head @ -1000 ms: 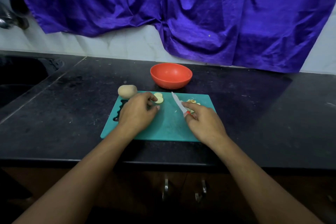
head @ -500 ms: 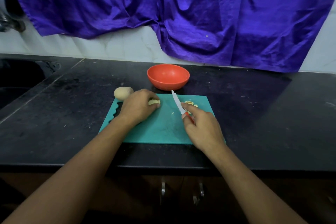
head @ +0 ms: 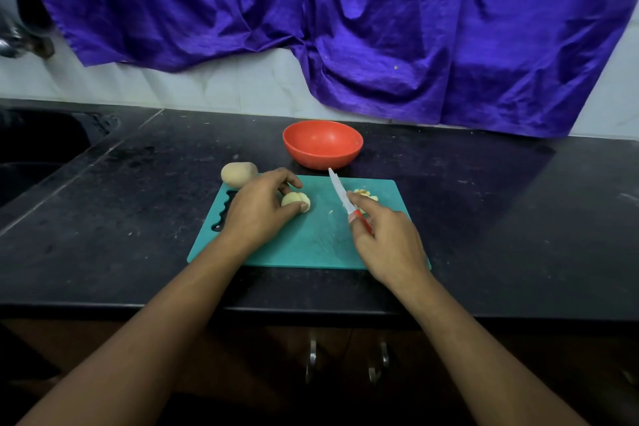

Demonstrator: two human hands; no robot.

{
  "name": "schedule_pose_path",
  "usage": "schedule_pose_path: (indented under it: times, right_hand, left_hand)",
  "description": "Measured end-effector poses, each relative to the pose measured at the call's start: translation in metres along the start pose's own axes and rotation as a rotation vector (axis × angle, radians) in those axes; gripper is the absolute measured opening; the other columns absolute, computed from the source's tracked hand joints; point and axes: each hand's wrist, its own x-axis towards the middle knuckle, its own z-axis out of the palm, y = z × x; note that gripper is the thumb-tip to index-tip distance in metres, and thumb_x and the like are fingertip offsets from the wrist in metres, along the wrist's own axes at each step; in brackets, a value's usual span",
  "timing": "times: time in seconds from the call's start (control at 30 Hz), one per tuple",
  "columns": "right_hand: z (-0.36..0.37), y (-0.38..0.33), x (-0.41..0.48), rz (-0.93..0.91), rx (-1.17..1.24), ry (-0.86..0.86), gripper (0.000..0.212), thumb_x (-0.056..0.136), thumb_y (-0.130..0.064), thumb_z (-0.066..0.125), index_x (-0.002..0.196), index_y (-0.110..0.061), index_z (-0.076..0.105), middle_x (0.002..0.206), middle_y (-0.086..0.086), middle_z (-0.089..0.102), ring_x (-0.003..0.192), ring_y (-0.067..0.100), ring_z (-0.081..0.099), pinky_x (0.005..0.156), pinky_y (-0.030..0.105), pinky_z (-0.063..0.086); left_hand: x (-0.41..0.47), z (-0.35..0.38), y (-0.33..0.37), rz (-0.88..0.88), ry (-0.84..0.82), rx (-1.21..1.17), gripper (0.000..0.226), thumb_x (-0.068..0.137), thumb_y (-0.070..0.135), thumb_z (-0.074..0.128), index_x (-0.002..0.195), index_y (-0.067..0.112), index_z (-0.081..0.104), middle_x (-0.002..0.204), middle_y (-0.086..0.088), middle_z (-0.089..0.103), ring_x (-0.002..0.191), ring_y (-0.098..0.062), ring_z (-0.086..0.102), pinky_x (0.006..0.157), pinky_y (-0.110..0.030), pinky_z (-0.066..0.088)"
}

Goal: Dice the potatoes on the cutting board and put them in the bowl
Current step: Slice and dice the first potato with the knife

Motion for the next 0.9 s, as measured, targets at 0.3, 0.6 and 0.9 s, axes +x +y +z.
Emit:
schedule_pose_path:
  times: [0.3,0.6,0.9]
  right_hand:
    - [0.0018,0.0002,-0.0041,-0.021,0.028,0.038,0.042,0.102,-0.036,0.052,0.144,-0.039,0.055,0.086,-0.007,0.071,0.06,0.008,0.054,0.06,0.033,0.049]
    - [0.0044,0.0011,-0.0049,-0.03,0.047,0.055,0.041,0.102,-0.036,0.053,0.143,-0.04,0.058,0.093,-0.004,0.074,0.067,0.011,0.056,0.061,0.029,0.041]
    - [0.0061,0.0041,-0.0049,-0.041,0.051,0.062,0.042,0.102,-0.038,0.051,0.144,-0.041,0.056,0.089,-0.004,0.072,0.064,0.01,0.059,0.064,0.036,0.054]
  left_hand:
    - [-0.0016,0.0005,0.0005,0.034,0.029,0.036,0.022,0.083,0.046,0.079,0.08,0.03,0.064,0.078,0.013,0.064,0.072,-0.003,0.059,0.062,-0.035,0.052]
    - [-0.0036,-0.0011,0.0014,0.062,-0.045,0.116,0.015,0.09,0.042,0.072,0.104,0.035,0.07,0.087,0.015,0.068,0.081,-0.008,0.063,0.07,-0.037,0.055]
    - [-0.0077,-0.0034,0.0043,0.063,0.0,0.083,0.018,0.085,0.041,0.078,0.097,0.033,0.067,0.08,0.018,0.064,0.073,-0.002,0.058,0.063,-0.032,0.05]
